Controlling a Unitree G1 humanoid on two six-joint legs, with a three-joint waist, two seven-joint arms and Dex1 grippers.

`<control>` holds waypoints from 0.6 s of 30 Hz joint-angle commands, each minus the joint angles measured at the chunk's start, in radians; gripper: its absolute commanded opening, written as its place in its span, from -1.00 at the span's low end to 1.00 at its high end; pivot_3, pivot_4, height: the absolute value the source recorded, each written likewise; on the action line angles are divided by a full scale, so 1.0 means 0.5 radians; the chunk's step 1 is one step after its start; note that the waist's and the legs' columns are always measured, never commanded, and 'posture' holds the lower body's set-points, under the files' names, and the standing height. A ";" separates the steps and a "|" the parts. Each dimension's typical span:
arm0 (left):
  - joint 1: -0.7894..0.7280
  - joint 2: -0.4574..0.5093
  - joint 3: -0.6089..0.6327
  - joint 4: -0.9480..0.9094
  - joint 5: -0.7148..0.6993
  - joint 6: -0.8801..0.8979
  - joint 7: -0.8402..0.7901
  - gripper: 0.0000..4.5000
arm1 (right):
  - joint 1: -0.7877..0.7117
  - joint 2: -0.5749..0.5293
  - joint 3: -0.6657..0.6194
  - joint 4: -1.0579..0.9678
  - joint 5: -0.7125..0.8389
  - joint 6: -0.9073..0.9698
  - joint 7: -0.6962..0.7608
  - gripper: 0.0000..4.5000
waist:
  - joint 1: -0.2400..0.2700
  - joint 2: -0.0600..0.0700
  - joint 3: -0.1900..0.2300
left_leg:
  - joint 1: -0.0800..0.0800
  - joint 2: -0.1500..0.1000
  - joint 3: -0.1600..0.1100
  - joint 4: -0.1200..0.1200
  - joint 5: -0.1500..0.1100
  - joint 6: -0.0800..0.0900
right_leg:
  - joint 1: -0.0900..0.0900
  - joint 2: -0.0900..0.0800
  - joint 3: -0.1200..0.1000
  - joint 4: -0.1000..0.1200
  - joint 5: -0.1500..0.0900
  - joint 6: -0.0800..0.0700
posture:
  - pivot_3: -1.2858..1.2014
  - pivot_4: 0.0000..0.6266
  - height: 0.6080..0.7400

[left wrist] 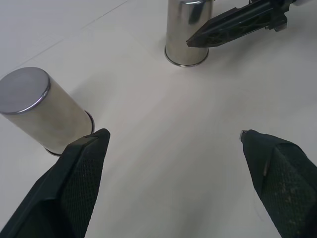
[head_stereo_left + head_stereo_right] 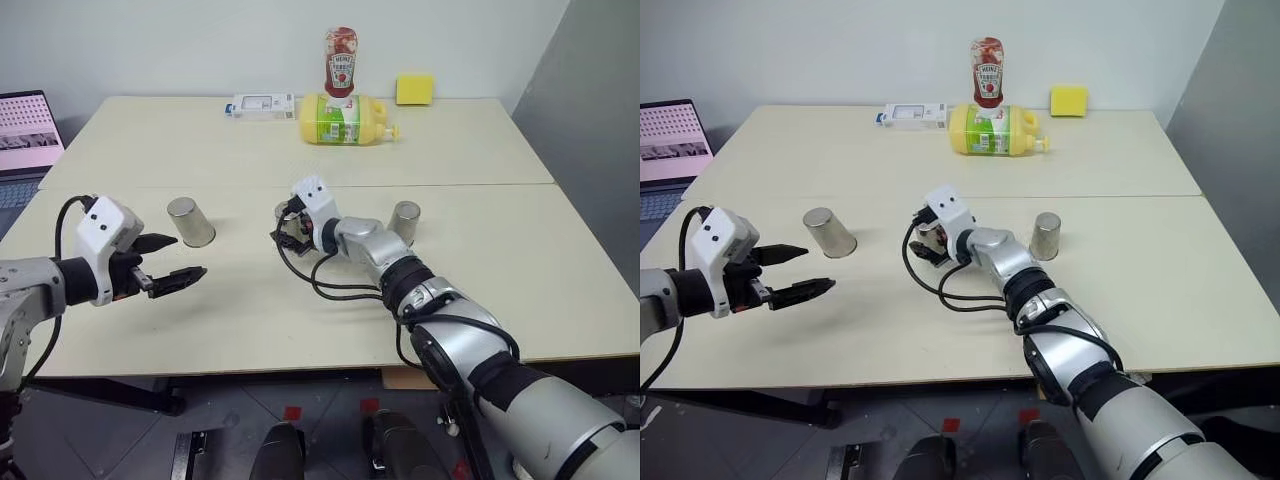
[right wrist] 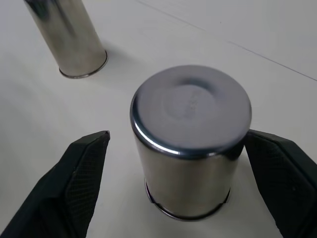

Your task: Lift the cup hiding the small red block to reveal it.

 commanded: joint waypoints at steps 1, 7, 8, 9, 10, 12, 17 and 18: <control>-0.043 0.043 0.038 -0.042 -0.005 -0.002 0.010 1.00 | -0.072 0.043 -0.072 0.042 -0.013 -0.057 0.000 0.63 | 0.000 0.000 0.000 | 0.000 0.000 0.000 0.000 0.000 0.000 | 0.000 0.000 0.000 0.000 0.000 0.000 | 0.03 -0.52 1.00; -0.052 0.034 0.024 -0.040 -0.001 -0.004 0.023 1.00 | -0.079 0.074 -0.128 0.052 -0.034 -0.108 -0.020 0.19 | -0.003 0.000 0.000 | 0.001 0.000 0.000 0.000 0.000 0.000 | 0.000 0.000 0.000 0.001 0.000 0.000 | 0.03 -0.52 1.00; -0.053 0.031 0.023 -0.043 -0.003 -0.001 0.025 1.00 | -0.079 0.075 -0.123 0.038 -0.043 -0.122 -0.013 0.17 | -0.003 0.000 0.000 | 0.001 0.000 0.000 0.000 0.000 0.000 | 0.000 0.000 0.000 0.001 0.000 0.000 | 0.03 -0.52 1.00; -0.054 0.029 0.022 -0.045 -0.005 0.002 0.026 1.00 | -0.078 0.076 -0.118 0.028 -0.051 -0.132 -0.008 0.17 | -0.003 0.000 0.000 | 0.001 0.000 0.000 0.000 0.000 0.000 | 0.000 0.000 0.000 0.001 0.000 0.000 | 0.03 -0.52 1.00; -0.057 0.025 0.020 -0.048 -0.008 0.004 0.028 1.00 | -0.075 0.070 -0.107 -0.019 -0.057 -0.149 0.011 0.17 | -0.003 0.000 0.000 | 0.001 0.000 0.000 0.000 0.000 0.000 | 0.000 0.000 0.000 0.001 0.000 0.000 | 0.03 -0.52 1.00; -0.065 0.009 0.019 -0.065 -0.027 0.019 0.034 1.00 | -0.063 0.042 -0.103 -0.163 -0.051 -0.150 0.049 0.17 | -0.003 0.001 0.000 | 0.000 0.000 0.000 0.000 0.000 0.000 | 0.000 0.000 0.000 0.000 0.000 0.000 | 0.03 -0.52 1.00; -0.083 -0.011 -0.009 -0.156 -0.098 0.070 0.001 1.00 | 0.171 -0.151 -0.086 -0.862 -0.039 0.181 0.113 0.17 | 0.011 0.000 0.000 | -0.003 0.000 -0.004 0.001 0.000 0.000 | 0.000 0.000 -0.003 0.000 0.000 0.000 | 0.03 -0.52 1.00; -0.090 -0.010 -0.031 -0.164 -0.098 0.066 -0.006 1.00 | 0.270 -0.218 -0.042 -1.025 -0.079 0.271 0.136 0.17 | 0.019 0.000 0.000 | -0.003 -0.001 -0.005 0.001 0.000 0.000 | 0.001 -0.001 -0.003 0.000 0.000 0.000 | 0.03 -0.52 1.00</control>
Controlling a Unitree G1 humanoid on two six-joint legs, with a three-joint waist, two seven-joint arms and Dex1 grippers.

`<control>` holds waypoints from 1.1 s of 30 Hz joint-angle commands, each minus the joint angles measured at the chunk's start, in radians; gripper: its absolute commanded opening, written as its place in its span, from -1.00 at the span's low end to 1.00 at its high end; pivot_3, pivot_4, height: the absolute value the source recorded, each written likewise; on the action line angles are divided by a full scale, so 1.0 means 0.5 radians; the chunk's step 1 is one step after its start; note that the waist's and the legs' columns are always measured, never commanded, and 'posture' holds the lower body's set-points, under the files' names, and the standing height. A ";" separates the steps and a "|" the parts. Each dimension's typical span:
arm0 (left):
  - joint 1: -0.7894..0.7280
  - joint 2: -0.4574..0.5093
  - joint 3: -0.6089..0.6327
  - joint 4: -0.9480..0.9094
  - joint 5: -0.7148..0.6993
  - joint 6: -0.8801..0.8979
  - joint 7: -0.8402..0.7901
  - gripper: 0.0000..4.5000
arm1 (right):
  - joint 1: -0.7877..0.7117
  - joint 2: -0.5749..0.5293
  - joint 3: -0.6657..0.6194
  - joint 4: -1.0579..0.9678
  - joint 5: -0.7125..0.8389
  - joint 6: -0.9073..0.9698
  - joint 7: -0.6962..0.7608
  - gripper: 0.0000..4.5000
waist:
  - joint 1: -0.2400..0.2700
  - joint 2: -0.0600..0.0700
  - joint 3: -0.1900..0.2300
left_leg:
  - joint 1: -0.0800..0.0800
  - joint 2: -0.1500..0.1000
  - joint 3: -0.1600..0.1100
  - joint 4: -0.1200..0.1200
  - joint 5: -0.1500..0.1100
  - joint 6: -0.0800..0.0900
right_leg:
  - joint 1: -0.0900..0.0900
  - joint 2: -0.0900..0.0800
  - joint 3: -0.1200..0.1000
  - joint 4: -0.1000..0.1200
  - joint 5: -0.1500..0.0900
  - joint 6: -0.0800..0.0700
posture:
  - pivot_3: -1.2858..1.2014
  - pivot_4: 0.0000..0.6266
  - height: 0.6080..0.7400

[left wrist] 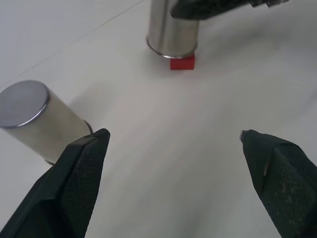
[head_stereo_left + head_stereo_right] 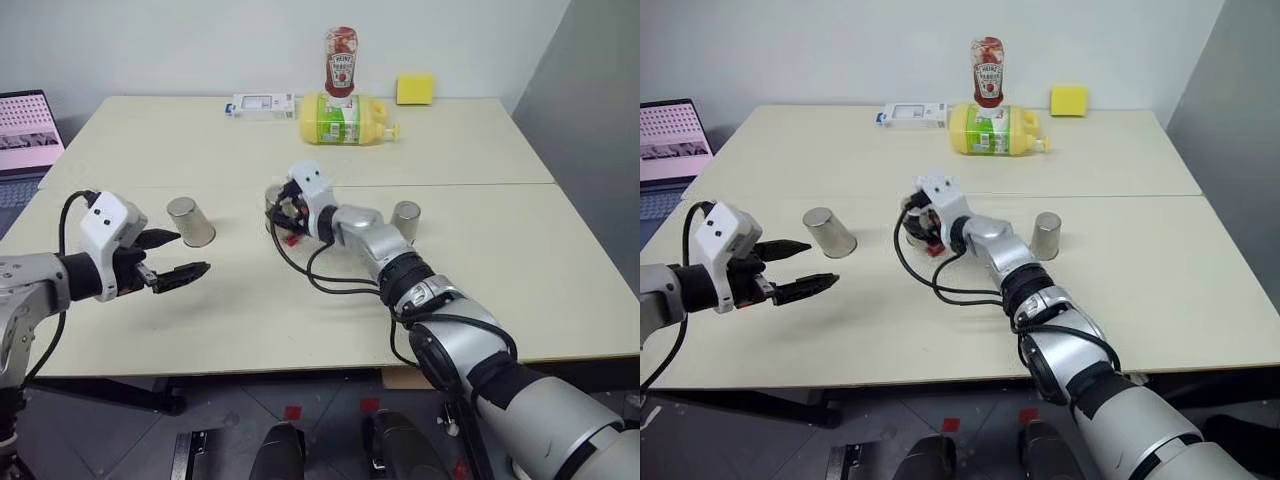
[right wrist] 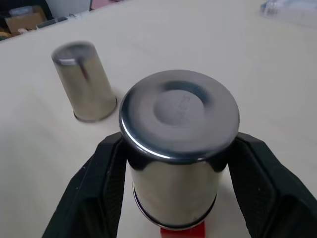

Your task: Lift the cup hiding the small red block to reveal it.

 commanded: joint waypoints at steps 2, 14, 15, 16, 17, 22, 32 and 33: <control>-0.063 0.008 -0.052 -0.083 -0.040 0.007 -0.025 1.00 | 0.348 -0.263 0.107 -0.712 -0.077 0.405 0.076 0.17 | 0.023 -0.002 -0.001 | 0.001 -0.002 -0.001 0.000 0.000 0.000 | 0.002 -0.002 -0.001 -0.001 0.000 0.000 | 0.03 -0.52 1.00; -0.225 -0.002 -0.217 0.023 -0.001 -0.055 -0.070 1.00 | 0.533 -0.350 0.138 -0.761 -0.117 0.653 -0.036 0.48 | -0.041 0.000 0.000 | 0.008 0.004 0.002 0.000 0.000 0.000 | 0.001 0.006 0.003 0.004 -0.002 0.004 | 0.03 -0.52 1.00; -0.225 -0.001 -0.220 0.027 0.000 -0.059 -0.072 1.00 | 0.526 -0.345 0.129 -0.761 -0.108 0.648 -0.038 0.57 | -0.042 0.000 0.000 | 0.008 0.004 0.003 0.000 0.000 0.000 | 0.001 0.006 0.003 0.004 -0.002 0.004 | 0.03 -0.52 1.00; -0.223 0.000 -0.219 0.029 0.000 -0.062 -0.073 1.00 | 0.512 -0.330 0.090 -0.777 -0.071 0.647 -0.047 0.70 | -0.043 0.000 0.000 | 0.007 0.004 0.003 0.001 0.000 0.000 | 0.001 0.005 0.003 0.004 -0.002 0.004 | 0.03 -0.52 1.00; -0.216 0.001 -0.214 0.031 0.000 -0.065 -0.074 1.00 | 0.496 -0.317 0.047 -0.799 -0.033 0.639 -0.059 0.84 | -0.044 0.000 0.000 | 0.006 0.003 0.003 0.001 0.000 0.000 | 0.001 0.005 0.004 0.003 -0.002 0.004 | 0.03 -0.52 1.00; -0.175 0.000 -0.165 0.039 -0.002 -0.063 -0.058 1.00 | 0.406 -0.319 -0.093 -0.946 0.064 0.578 -0.107 0.99 | -0.045 0.000 0.000 | 0.002 0.002 0.003 0.000 0.000 0.000 | 0.000 0.003 0.003 0.001 0.000 0.000 | 0.03 -0.52 1.00; 0.030 0.053 -0.004 0.008 0.050 -0.120 -0.008 1.00 | 0.824 -0.741 -0.115 -2.167 0.422 0.907 0.289 0.99 | -0.010 0.001 0.000 | 0.002 0.002 0.001 -0.002 0.000 0.000 | 0.000 0.002 0.001 0.000 -0.002 0.003 | 0.03 -0.52 1.00; 0.044 0.058 0.007 0.015 0.052 -0.128 -0.016 1.00 | 0.934 -0.834 -0.097 -2.305 0.464 0.946 0.357 0.99 | -0.001 0.000 0.000 | 0.001 0.001 0.001 -0.002 0.000 0.000 | 0.000 0.002 0.001 -0.001 -0.003 0.004 | 0.03 -0.52 1.00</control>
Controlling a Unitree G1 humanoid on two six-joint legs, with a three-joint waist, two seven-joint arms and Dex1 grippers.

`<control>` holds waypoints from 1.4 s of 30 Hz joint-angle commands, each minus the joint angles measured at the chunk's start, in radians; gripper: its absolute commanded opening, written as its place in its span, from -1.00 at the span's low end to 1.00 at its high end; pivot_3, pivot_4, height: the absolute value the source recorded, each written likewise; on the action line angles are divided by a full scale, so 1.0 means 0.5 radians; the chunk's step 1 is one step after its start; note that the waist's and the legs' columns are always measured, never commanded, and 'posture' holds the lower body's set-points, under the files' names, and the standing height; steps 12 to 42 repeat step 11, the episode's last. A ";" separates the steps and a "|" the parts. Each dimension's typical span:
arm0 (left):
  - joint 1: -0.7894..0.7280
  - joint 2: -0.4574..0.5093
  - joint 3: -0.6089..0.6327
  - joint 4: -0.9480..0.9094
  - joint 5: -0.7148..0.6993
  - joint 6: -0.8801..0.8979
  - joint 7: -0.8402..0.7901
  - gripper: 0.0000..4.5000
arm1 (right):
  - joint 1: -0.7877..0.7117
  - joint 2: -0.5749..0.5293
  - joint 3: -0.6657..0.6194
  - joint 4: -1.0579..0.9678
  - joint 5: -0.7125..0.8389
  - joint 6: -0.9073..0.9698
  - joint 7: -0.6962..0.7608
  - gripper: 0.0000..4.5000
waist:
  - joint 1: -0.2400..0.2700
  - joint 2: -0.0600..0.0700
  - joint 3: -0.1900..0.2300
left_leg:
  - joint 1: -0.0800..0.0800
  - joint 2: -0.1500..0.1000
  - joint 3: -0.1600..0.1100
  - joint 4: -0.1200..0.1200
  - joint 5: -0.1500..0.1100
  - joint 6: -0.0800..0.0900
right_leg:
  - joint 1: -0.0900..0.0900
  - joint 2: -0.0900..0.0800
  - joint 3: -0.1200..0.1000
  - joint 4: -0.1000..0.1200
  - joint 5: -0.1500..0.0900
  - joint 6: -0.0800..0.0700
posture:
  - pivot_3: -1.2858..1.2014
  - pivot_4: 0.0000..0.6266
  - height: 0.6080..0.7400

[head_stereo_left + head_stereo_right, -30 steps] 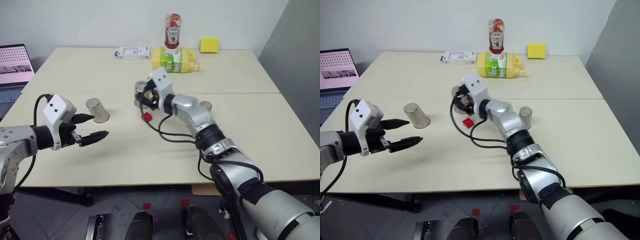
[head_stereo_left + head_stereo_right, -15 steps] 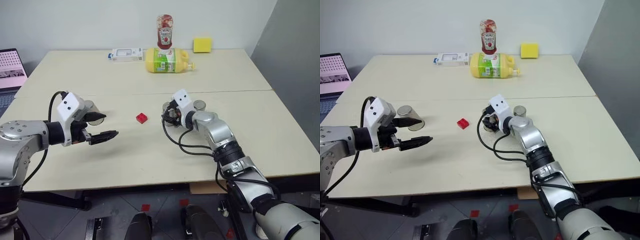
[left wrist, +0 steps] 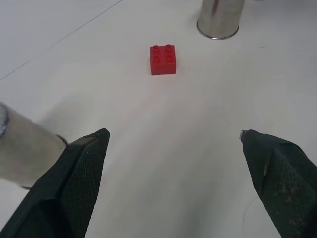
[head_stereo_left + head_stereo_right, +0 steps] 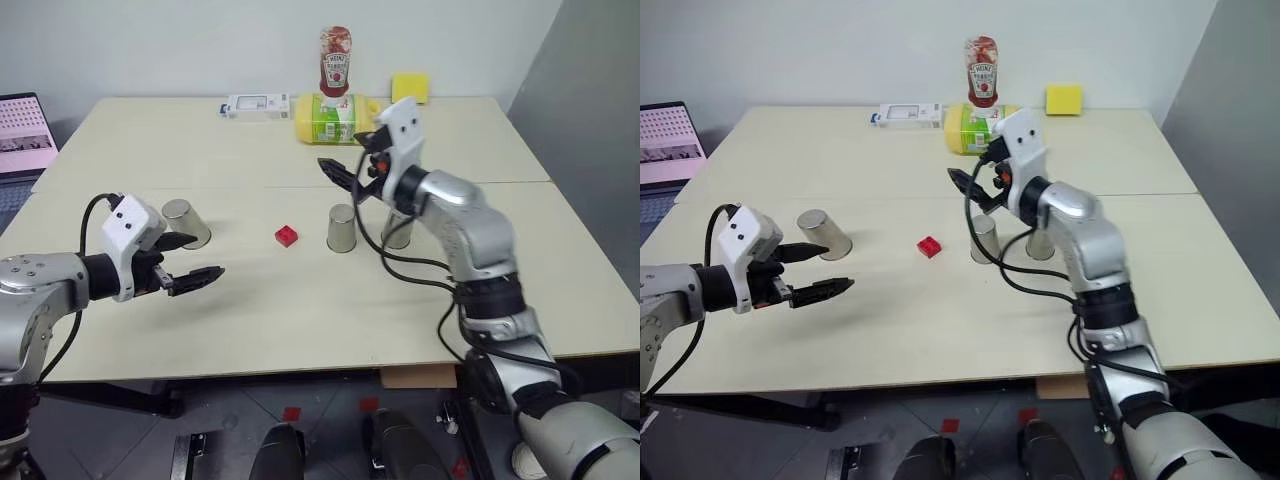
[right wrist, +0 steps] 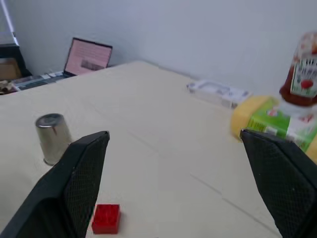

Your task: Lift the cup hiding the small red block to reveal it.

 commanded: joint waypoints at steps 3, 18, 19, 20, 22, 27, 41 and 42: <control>0.044 0.048 0.141 -0.014 -0.002 -0.055 -0.031 1.00 | 0.524 -0.389 0.035 -0.731 0.286 0.271 0.307 0.99 | 0.030 0.001 0.001 | -0.001 -0.001 0.000 0.001 0.000 0.000 | 0.000 -0.001 0.000 -0.001 -0.001 0.001 | 0.03 -0.52 1.00; 0.023 0.022 0.139 -0.005 -0.048 -0.037 -0.037 1.00 | 0.992 -0.641 0.031 -0.980 0.308 0.332 0.250 0.99 | 0.017 0.001 0.001 | 0.009 0.001 0.006 0.003 0.000 0.000 | 0.004 0.000 0.003 0.001 -0.002 0.001 | 0.03 -0.52 1.00; 0.023 0.022 0.139 -0.005 -0.048 -0.037 -0.037 1.00 | 0.992 -0.641 0.031 -0.980 0.308 0.332 0.250 0.99 | 0.017 0.001 0.001 | 0.009 0.001 0.006 0.003 0.000 0.000 | 0.004 0.000 0.003 0.001 -0.002 0.001 | 0.03 -0.52 1.00; 0.023 0.022 0.139 -0.005 -0.048 -0.037 -0.037 1.00 | 0.992 -0.641 0.031 -0.980 0.308 0.332 0.250 0.99 | 0.017 0.001 0.001 | 0.009 0.001 0.006 0.003 0.000 0.000 | 0.004 0.000 0.003 0.001 -0.002 0.001 | 0.03 -0.52 1.00; 0.023 0.022 0.139 -0.005 -0.048 -0.037 -0.037 1.00 | 0.992 -0.641 0.031 -0.980 0.308 0.332 0.250 0.99 | 0.017 0.001 0.001 | 0.009 0.001 0.006 0.003 0.000 0.000 | 0.004 0.000 0.003 0.001 -0.002 0.001 | 0.03 -0.52 1.00; 0.023 0.022 0.139 -0.005 -0.048 -0.037 -0.037 1.00 | 0.992 -0.641 0.031 -0.980 0.308 0.332 0.250 0.99 | 0.017 0.001 0.001 | 0.009 0.001 0.006 0.003 0.000 0.000 | 0.004 0.000 0.003 0.001 -0.002 0.001 | 0.03 -0.52 1.00; 0.023 0.022 0.139 -0.005 -0.048 -0.037 -0.037 1.00 | 0.992 -0.641 0.031 -0.980 0.308 0.332 0.250 0.99 | 0.017 0.001 0.001 | 0.009 0.001 0.006 0.003 0.000 0.000 | 0.004 0.000 0.003 0.001 -0.002 0.001 | 0.03 -0.52 1.00; 0.023 0.022 0.139 -0.005 -0.048 -0.037 -0.037 1.00 | 0.992 -0.641 0.031 -0.980 0.308 0.332 0.250 0.99 | 0.017 0.001 0.001 | 0.009 0.001 0.006 0.003 0.000 0.000 | 0.004 0.000 0.003 0.001 -0.002 0.001 | 0.03 -0.52 1.00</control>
